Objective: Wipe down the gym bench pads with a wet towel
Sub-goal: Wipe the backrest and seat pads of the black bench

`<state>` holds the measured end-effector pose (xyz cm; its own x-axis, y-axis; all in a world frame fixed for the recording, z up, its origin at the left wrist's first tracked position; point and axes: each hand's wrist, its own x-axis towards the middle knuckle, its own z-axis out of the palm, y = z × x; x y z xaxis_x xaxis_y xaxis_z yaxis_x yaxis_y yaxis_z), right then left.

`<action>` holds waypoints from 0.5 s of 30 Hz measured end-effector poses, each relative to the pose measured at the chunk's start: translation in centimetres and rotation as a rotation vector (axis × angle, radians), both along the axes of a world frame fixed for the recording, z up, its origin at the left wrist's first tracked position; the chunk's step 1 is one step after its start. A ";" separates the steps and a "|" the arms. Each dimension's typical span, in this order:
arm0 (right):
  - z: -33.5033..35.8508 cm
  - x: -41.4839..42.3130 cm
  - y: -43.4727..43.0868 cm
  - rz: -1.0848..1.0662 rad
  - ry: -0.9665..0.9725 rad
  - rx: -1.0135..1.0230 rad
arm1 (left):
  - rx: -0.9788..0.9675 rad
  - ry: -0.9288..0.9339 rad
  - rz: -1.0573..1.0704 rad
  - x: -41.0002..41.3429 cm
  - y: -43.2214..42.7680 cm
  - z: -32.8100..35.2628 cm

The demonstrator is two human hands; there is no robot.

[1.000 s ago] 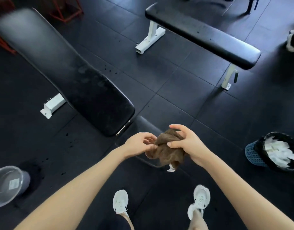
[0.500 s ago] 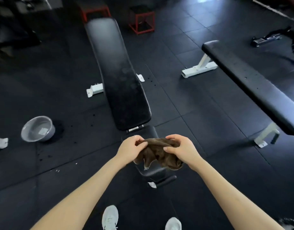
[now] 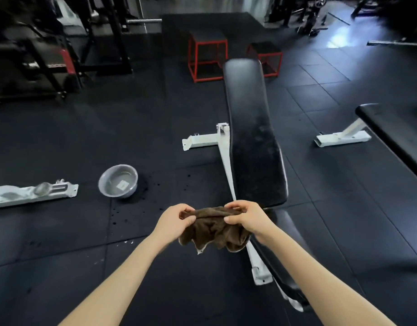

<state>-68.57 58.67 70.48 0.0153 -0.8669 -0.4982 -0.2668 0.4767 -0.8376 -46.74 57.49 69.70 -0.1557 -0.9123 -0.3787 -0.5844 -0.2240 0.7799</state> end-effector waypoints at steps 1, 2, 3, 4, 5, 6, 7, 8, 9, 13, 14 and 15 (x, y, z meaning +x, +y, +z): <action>-0.2 2.3 -1.2 0.004 -0.007 0.004 | -0.009 -0.003 0.031 2.1 -0.9 -0.2; -0.5 4.6 -2.3 0.007 -0.013 0.008 | -0.017 -0.009 0.068 4.2 -1.8 -0.4; -0.9 6.9 -3.4 0.013 -0.017 0.012 | -0.021 -0.017 0.107 6.2 -2.7 -0.8; -1.2 9.0 -4.5 0.024 -0.016 0.015 | -0.022 -0.021 0.147 8.1 -3.5 -1.2; -1.5 11.1 -5.7 0.040 -0.012 0.017 | -0.021 -0.023 0.185 9.9 -4.4 -1.7; -1.9 13.2 -6.9 0.061 -0.008 0.020 | -0.018 -0.027 0.222 11.7 -5.4 -2.2; -2.4 15.0 -8.4 0.081 -0.001 0.023 | -0.018 -0.034 0.256 13.4 -6.5 -2.8; -2.9 16.8 -10.0 0.096 0.006 0.026 | -0.017 -0.038 0.287 15.0 -7.7 -3.4; -3.5 18.5 -11.5 0.105 0.010 0.027 | -0.015 -0.035 0.314 16.5 -8.9 -4.0; -7.4 24.7 -18.7 0.110 0.008 0.035 | 0.026 -0.009 0.409 22.0 -14.9 -6.9; -8.5 26.3 -20.7 0.106 0.003 0.045 | 0.043 -0.005 0.429 23.4 -16.7 -7.7; -9.8 27.9 -22.9 0.099 -0.007 0.058 | 0.062 0.000 0.443 24.9 -18.7 -8.6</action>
<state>-40.70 35.75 60.70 0.1029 -0.8305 -0.5474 -0.3097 0.4962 -0.8111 -21.88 38.81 61.10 0.2452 -0.8663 -0.4352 -0.4208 -0.4995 0.7572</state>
